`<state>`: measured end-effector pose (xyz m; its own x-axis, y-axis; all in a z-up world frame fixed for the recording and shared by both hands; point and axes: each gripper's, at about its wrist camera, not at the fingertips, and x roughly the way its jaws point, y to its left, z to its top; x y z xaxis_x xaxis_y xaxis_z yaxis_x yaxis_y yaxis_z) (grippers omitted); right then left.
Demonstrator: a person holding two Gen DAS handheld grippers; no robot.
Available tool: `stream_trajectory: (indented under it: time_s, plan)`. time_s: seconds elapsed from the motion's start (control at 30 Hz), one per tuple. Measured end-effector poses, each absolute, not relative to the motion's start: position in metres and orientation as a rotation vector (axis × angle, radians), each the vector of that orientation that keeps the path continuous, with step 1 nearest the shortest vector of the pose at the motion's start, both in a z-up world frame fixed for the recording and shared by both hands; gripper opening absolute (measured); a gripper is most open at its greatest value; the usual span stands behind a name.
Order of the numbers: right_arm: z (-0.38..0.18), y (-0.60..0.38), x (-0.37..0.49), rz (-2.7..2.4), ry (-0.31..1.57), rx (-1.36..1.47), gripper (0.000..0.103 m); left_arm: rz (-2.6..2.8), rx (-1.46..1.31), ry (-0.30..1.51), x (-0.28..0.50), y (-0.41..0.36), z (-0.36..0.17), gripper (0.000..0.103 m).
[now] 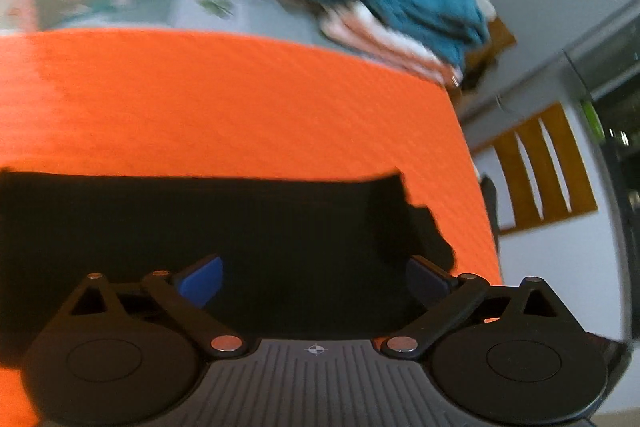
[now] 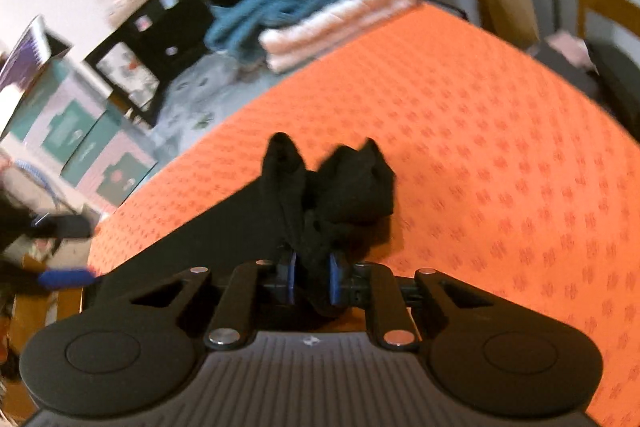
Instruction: Fold clothes
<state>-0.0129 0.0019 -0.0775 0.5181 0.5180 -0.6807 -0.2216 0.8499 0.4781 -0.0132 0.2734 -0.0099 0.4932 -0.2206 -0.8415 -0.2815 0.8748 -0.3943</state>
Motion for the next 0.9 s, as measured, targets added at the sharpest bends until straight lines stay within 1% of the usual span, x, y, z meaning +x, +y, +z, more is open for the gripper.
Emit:
stream_trajectory:
  time_s: [0.1, 0.33, 0.7, 0.9]
  plan:
    - [-0.07, 0.007, -0.014, 0.482, 0.902, 0.307, 0.018, -0.022, -0.46, 1.14, 0.02, 0.241, -0.016, 0.099]
    - [-0.075, -0.003, -0.015, 0.496, 0.893, 0.322, 0.018, -0.166, -0.291, 1.301, 0.098, 0.166, -0.031, 0.101]
    - [-0.077, -0.005, -0.015, 0.567, 0.865, 0.294, 0.018, -0.165, -0.052, 1.474, 0.123, 0.121, -0.068, 0.1]
    - [-0.073, 0.0, -0.019, 0.608, 0.841, 0.249, 0.018, -0.157, 0.088, 1.514, 0.125, 0.108, -0.082, 0.099]
